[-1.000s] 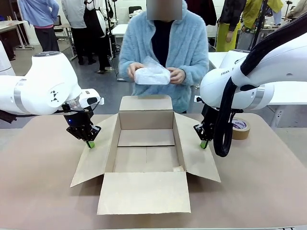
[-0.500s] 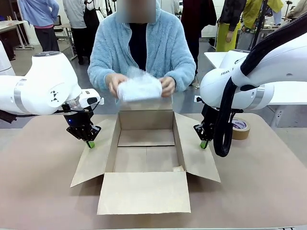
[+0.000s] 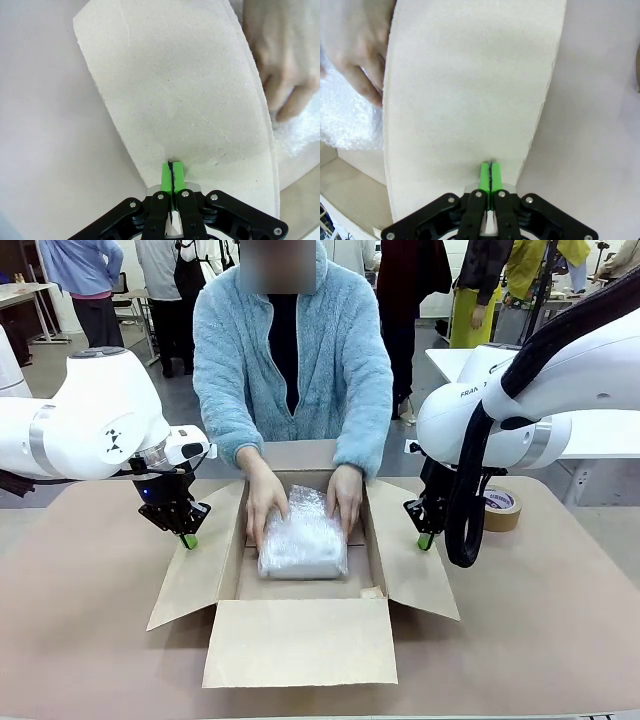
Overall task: Wrap the clocks to prevent damage.
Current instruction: Once the human has placed the objects inside and stepped back, release both hands from the side flaps of the Package Box.
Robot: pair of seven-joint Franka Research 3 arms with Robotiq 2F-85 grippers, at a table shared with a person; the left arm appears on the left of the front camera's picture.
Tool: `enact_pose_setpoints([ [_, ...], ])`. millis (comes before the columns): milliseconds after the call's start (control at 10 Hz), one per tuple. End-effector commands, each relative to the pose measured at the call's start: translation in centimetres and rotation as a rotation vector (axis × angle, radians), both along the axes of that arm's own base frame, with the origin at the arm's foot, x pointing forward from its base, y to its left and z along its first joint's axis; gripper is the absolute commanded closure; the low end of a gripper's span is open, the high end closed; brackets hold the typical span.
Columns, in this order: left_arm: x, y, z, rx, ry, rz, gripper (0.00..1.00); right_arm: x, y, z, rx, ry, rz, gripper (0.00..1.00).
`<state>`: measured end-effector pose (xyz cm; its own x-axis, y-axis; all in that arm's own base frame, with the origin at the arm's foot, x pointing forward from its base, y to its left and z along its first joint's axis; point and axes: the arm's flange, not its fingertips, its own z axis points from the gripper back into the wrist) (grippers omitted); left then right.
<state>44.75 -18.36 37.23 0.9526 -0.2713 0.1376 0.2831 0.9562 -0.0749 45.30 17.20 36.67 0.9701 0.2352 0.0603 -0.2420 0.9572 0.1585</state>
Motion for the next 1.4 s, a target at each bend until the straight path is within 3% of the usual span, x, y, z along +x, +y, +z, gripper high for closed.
enact_pose_setpoints([
  [0,0.0,0.0,-0.1,0.011,0.002,0.010,0.99,-0.1,0.1,0.1,0.000,0.002,0.002,0.99],
  [700,0.0,0.0,0.0,0.000,0.000,0.000,0.99,0.0,0.0,0.0,0.000,0.000,0.000,0.99],
  [1100,-3.2,7.0,9.2,-0.045,-0.084,-0.353,0.99,-3.5,-5.8,11.0,-0.056,-0.020,0.265,0.99],
  [1200,-4.3,8.6,10.4,-0.064,-0.084,-0.427,0.99,-4.6,-7.7,13.6,-0.049,-0.016,0.326,0.99],
  [1300,-5.5,9.8,11.4,-0.099,-0.079,-0.506,0.99,-5.8,-9.2,15.6,0.020,0.014,0.464,0.99],
])
